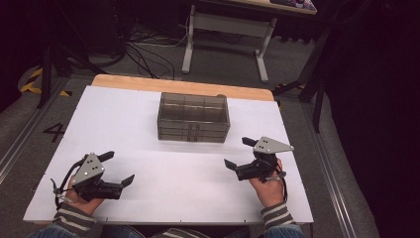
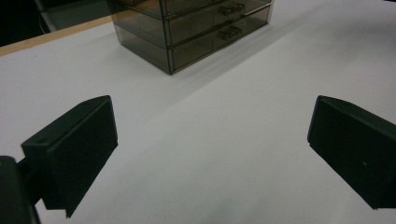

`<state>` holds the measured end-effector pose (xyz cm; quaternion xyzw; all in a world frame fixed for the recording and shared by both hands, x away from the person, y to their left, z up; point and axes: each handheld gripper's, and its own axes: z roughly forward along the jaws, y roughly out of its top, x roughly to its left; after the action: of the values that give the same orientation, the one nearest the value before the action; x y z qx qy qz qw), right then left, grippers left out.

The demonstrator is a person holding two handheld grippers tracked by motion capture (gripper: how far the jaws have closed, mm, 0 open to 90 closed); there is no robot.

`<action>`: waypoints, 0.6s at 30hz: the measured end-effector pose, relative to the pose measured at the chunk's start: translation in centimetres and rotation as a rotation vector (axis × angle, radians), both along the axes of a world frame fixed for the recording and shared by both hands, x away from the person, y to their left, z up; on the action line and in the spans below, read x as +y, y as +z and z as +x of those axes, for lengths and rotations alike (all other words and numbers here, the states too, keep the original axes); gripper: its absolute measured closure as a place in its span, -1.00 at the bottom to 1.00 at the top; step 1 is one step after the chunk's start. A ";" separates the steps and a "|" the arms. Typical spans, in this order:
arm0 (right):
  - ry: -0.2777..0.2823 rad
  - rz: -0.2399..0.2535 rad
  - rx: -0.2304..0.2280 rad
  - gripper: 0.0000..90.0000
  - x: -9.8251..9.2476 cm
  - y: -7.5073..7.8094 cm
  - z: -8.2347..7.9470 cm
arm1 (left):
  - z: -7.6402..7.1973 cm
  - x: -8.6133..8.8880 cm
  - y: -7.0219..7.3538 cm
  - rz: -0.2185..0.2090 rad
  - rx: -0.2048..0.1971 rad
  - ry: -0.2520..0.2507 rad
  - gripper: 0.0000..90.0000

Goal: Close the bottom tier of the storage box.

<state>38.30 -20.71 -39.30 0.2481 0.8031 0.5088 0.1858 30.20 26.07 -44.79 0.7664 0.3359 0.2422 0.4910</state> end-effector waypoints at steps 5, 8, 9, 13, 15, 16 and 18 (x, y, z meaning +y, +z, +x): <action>-0.017 0.019 -0.004 -1.00 -1.3 -0.8 -0.5 | 0.0 0.0 0.0 -0.003 0.001 -0.001 -0.95; -0.027 0.025 -0.001 -1.00 -2.2 -1.5 -0.8 | 0.0 0.0 0.0 -0.002 -0.001 -0.001 -0.95; -0.029 0.028 0.005 -1.00 -2.4 -1.7 -0.8 | 0.0 0.0 0.0 -0.002 -0.001 0.000 -0.95; -0.044 0.036 0.016 -1.00 -3.4 -2.8 -1.0 | 0.0 0.0 0.0 -0.004 0.000 0.000 -0.95; -0.044 0.031 0.021 -1.00 -3.8 -3.4 -1.1 | 0.0 0.0 0.0 -0.001 0.003 0.000 -0.95; -0.048 0.027 0.024 -1.00 -4.0 -3.7 -1.2 | 0.0 0.0 0.0 0.001 0.004 0.000 -0.95; -0.058 0.022 0.032 -1.00 -4.2 -4.2 -1.4 | -0.1 0.0 0.0 0.005 0.003 0.002 -0.95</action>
<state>36.95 -24.93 -43.51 0.2813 0.7930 0.5078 0.1847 30.14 26.04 -44.82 0.7677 0.3368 0.2421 0.4885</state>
